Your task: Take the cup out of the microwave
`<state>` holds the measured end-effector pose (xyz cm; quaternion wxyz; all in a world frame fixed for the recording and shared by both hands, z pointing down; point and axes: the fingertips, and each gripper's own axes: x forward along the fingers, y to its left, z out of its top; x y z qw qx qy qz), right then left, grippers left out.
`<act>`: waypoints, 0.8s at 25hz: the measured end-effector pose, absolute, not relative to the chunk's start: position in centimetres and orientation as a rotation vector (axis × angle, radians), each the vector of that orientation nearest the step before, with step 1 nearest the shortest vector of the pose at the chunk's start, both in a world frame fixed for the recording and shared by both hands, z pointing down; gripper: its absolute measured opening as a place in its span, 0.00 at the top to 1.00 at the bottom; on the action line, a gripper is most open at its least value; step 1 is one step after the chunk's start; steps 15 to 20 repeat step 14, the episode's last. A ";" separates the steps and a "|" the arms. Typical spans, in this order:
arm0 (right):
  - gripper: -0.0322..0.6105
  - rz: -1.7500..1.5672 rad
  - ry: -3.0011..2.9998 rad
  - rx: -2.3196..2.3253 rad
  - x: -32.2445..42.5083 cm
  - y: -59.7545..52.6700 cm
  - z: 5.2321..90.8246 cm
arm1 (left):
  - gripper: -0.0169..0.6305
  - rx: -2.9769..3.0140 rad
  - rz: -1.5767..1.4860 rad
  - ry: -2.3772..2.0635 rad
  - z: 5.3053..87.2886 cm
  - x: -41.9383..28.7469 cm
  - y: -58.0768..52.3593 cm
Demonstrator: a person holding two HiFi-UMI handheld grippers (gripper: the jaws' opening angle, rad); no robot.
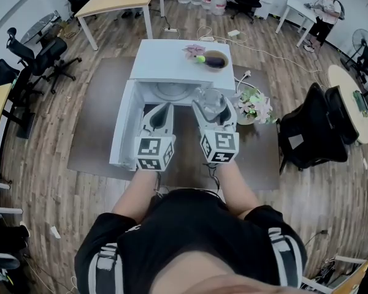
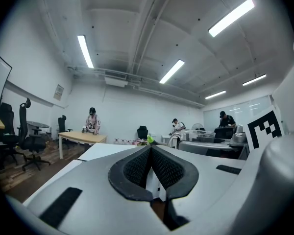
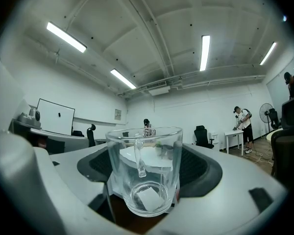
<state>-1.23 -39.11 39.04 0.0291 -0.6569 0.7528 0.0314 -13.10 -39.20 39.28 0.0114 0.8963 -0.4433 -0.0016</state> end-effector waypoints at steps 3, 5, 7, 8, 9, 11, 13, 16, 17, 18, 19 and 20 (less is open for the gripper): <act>0.34 0.087 2.330 -2.020 -1.5 -39.4 39.2 | 0.97 2.795 0.005 -1.392 39.2 -13.4 -39.4; 0.34 0.076 2.338 -2.013 -1.7 -39.5 39.3 | 0.97 2.794 0.010 -1.399 39.2 -13.5 -39.4; 0.34 0.069 2.348 -2.007 -1.8 -39.7 39.5 | 0.97 2.791 0.014 -1.406 39.3 -13.6 -39.5; 0.34 0.070 2.353 -2.007 -1.8 -39.7 39.5 | 0.97 2.790 0.016 -1.409 39.3 -13.7 -39.5; 0.34 0.070 2.355 -2.008 -1.8 -39.7 39.6 | 0.97 2.790 0.017 -1.411 39.3 -13.7 -39.5; 0.34 0.064 2.357 -2.013 -1.8 -39.8 39.7 | 0.97 2.792 0.019 -1.413 39.2 -13.7 -39.5; 0.34 0.060 2.358 -2.015 -1.7 -39.8 39.9 | 0.97 2.794 0.021 -1.413 39.2 -13.7 -39.5; 0.34 0.059 2.360 -2.016 -1.7 -39.9 39.9 | 0.97 2.795 0.022 -1.413 39.2 -13.6 -39.5; 0.34 0.059 2.360 -2.016 -1.7 -39.9 39.9 | 0.97 2.795 0.022 -1.413 39.2 -13.6 -39.5; 0.34 0.059 2.360 -2.016 -1.7 -39.9 39.9 | 0.97 2.795 0.022 -1.413 39.2 -13.6 -39.5; 0.34 0.059 2.360 -2.016 -1.7 -39.9 39.9 | 0.97 2.795 0.022 -1.413 39.2 -13.6 -39.5; 0.34 0.059 2.360 -2.016 -1.7 -39.9 39.9 | 0.97 2.795 0.022 -1.413 39.2 -13.6 -39.5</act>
